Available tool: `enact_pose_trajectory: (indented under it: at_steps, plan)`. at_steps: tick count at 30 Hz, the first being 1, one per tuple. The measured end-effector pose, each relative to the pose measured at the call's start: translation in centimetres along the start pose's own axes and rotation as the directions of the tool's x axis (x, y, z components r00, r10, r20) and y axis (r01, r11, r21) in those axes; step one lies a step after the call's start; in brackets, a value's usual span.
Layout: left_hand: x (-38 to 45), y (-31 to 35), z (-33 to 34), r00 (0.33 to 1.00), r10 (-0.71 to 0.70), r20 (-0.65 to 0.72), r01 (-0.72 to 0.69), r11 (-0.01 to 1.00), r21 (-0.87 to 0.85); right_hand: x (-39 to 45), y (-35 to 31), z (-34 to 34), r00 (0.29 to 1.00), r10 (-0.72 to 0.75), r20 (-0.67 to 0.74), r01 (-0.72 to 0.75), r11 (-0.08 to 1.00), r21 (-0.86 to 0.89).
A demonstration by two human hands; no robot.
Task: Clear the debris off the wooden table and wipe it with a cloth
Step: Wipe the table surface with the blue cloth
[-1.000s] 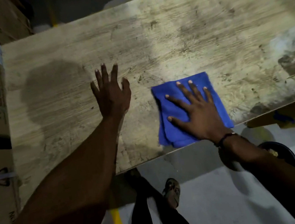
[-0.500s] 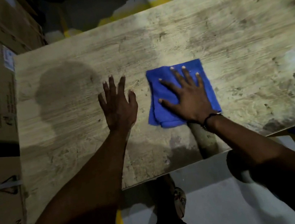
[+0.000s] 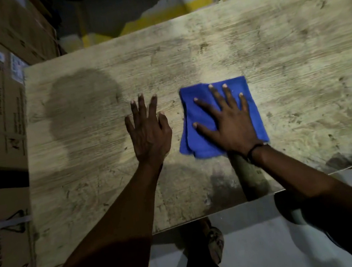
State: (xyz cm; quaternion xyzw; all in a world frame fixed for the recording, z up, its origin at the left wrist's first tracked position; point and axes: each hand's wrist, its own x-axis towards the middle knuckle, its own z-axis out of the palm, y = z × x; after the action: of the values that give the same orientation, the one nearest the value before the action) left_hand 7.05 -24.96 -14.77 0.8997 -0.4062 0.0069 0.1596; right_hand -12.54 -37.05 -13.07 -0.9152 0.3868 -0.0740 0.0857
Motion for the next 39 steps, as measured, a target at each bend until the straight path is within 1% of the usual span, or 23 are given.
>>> enact_pose_trajectory:
  at_steps: [4, 6, 9, 11, 13, 16, 19, 21, 22, 25, 26, 27, 31, 32, 33, 35, 36, 37, 38, 39]
  plan:
    - [0.1, 0.0, 0.1, 0.999, -0.012, 0.033, 0.011, 1.000, 0.006, 5.1, 0.1, -0.1, 0.983, 0.182, 0.006, -0.182, 0.981, 0.064]
    - [0.1, -0.1, 0.1, 0.998, 0.000, 0.068, 0.000, 1.000, 0.009, 5.6, -0.7, 0.2, 0.977, 0.211, 0.013, -0.211, 0.976, 0.061]
    - [0.3, -0.1, 0.3, 0.995, 0.003, 0.098, -0.008, 0.999, 0.051, 4.0, -1.5, 0.8, 0.993, 0.112, -0.022, -0.112, 0.993, 0.025]
    - [0.5, 0.0, 0.5, 0.996, 0.005, 0.094, -0.012, 0.997, 0.077, 3.5, -1.3, 1.1, 0.997, 0.073, -0.024, -0.072, 0.997, 0.013]
    - [1.6, 0.1, 0.7, 0.996, 0.001, 0.088, -0.008, 0.997, 0.077, 4.1, -1.0, 1.1, 0.997, 0.079, -0.024, -0.078, 0.997, 0.017]
    - [5.8, 0.1, 1.3, 0.997, -0.053, 0.062, 0.049, 0.997, 0.060, 6.9, -0.2, 1.2, 0.993, 0.105, -0.044, -0.104, 0.994, 0.029]
    - [11.4, 0.0, 1.8, 0.996, -0.062, 0.068, 0.061, 0.998, 0.015, 10.3, 0.5, 1.1, 0.981, 0.190, -0.026, -0.188, 0.981, 0.056]
    - [14.7, -0.1, 2.3, 0.998, -0.051, 0.038, 0.050, 0.998, 0.025, 11.7, 0.0, 1.3, 0.976, 0.218, -0.020, -0.217, 0.974, 0.058]
    - [16.0, -0.2, 2.4, 0.998, -0.049, 0.026, 0.048, 0.999, 0.025, 11.9, -0.2, 1.5, 0.980, 0.196, -0.026, -0.195, 0.980, 0.043]
    - [17.9, -0.6, 2.8, 0.998, -0.060, 0.014, 0.060, 0.998, 0.004, 12.4, 0.3, 1.9, 0.998, 0.050, -0.026, -0.050, 0.999, 0.006]
    - [18.1, -0.5, 2.9, 0.998, -0.065, 0.015, 0.065, 0.998, 0.001, 13.3, 1.0, 1.7, 0.999, 0.044, -0.025, -0.044, 0.999, 0.015]
    - [18.0, -0.5, 2.9, 0.997, -0.071, 0.013, 0.071, 0.997, 0.003, 14.4, 1.5, 1.5, 0.997, 0.069, -0.034, -0.068, 0.997, 0.025]
    - [17.7, -0.2, 3.1, 0.995, -0.100, -0.025, 0.100, 0.994, 0.036, 19.8, 1.6, 1.2, 0.955, 0.293, -0.040, -0.291, 0.956, 0.046]
    - [17.7, -0.2, 3.1, 0.995, -0.096, -0.032, 0.097, 0.995, 0.037, 20.5, 1.1, 1.4, 0.953, 0.300, -0.037, -0.298, 0.954, 0.043]
    - [17.7, -0.3, 3.1, 0.996, -0.087, -0.035, 0.088, 0.996, 0.034, 20.8, 0.4, 1.8, 0.965, 0.261, -0.034, -0.260, 0.965, 0.032]
    - [17.8, -0.3, 2.9, 0.997, -0.077, -0.030, 0.077, 0.997, 0.014, 20.8, -0.3, 2.3, 0.997, 0.071, -0.012, -0.071, 0.997, 0.011]
    - [18.0, -0.3, 2.9, 0.997, -0.078, -0.024, 0.078, 0.997, -0.002, 21.0, -0.2, 2.3, 1.000, -0.015, -0.006, 0.015, 1.000, 0.011]
    - [18.0, -0.2, 2.8, 0.996, -0.083, -0.019, 0.083, 0.996, -0.017, 21.4, 0.4, 2.2, 0.998, -0.060, -0.004, 0.060, 0.998, 0.015]
    - [18.0, -0.2, 2.8, 0.996, -0.092, -0.021, 0.091, 0.996, -0.025, 22.1, 1.0, 2.0, 0.998, -0.057, -0.011, 0.058, 0.998, 0.013]
    - [18.0, -0.2, 2.7, 0.994, -0.102, -0.033, 0.101, 0.994, -0.034, 23.1, 1.5, 1.7, 1.000, -0.014, -0.024, 0.014, 1.000, 0.007]
